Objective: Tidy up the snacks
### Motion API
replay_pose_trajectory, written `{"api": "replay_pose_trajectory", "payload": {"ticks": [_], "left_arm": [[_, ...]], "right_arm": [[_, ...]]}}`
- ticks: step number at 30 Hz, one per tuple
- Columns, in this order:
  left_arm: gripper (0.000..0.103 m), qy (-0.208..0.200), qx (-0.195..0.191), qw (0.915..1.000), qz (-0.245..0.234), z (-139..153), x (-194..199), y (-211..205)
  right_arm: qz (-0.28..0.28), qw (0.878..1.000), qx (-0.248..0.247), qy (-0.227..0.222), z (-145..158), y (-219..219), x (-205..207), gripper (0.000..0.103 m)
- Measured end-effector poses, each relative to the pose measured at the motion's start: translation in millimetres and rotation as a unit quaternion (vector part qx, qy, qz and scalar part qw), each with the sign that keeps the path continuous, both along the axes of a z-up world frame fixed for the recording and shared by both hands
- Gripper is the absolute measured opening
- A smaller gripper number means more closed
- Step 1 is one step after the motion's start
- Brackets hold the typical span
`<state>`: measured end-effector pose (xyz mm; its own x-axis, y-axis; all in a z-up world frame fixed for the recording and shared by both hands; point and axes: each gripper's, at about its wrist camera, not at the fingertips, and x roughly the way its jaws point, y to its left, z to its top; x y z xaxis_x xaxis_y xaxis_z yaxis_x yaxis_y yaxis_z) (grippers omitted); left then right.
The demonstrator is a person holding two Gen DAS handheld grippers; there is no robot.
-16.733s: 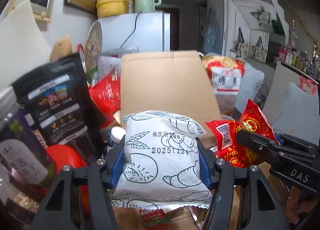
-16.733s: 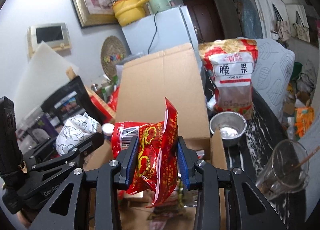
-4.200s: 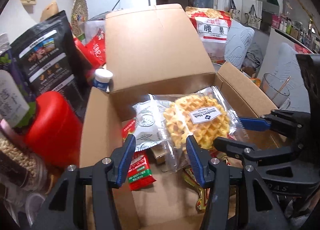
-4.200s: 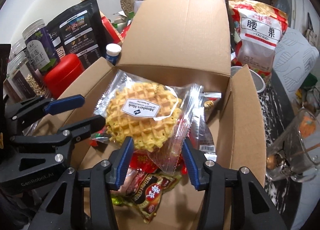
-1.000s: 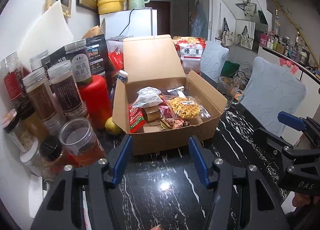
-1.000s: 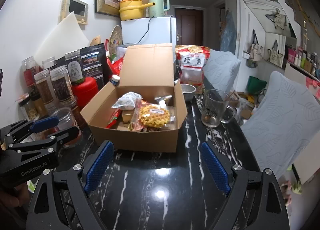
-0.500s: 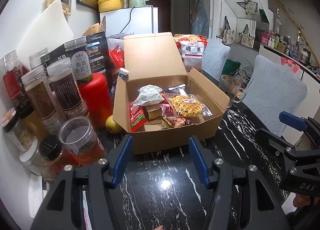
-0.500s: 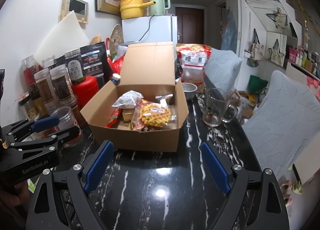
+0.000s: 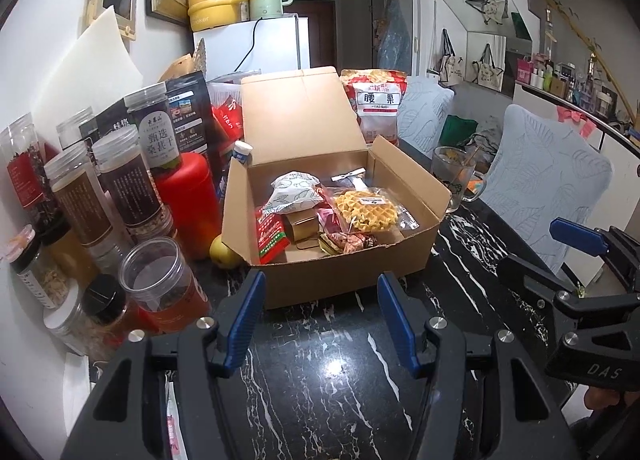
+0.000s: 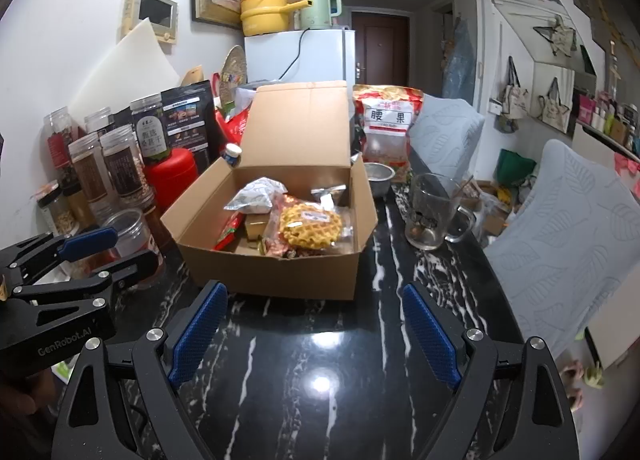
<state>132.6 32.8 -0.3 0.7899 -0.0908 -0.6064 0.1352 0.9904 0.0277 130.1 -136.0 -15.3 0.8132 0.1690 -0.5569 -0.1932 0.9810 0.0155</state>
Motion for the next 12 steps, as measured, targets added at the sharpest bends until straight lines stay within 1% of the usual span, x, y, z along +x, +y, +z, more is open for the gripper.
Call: {"api": "replay_pose_trajectory", "payload": {"ticks": [8,12], "left_arm": [[0.058,-0.001,0.01,0.9999,0.004,-1.7,-1.0,-2.2],[0.058,0.009,0.003,0.9999,0.004,-5.6,1.2,-0.1]], "right_arm": [[0.0,1.0,0.0,0.002,-0.3,-0.2,-0.2,0.09],[-0.002,1.0,0.003,0.007,-3.7,-2.0,0.9,0.09]]}}
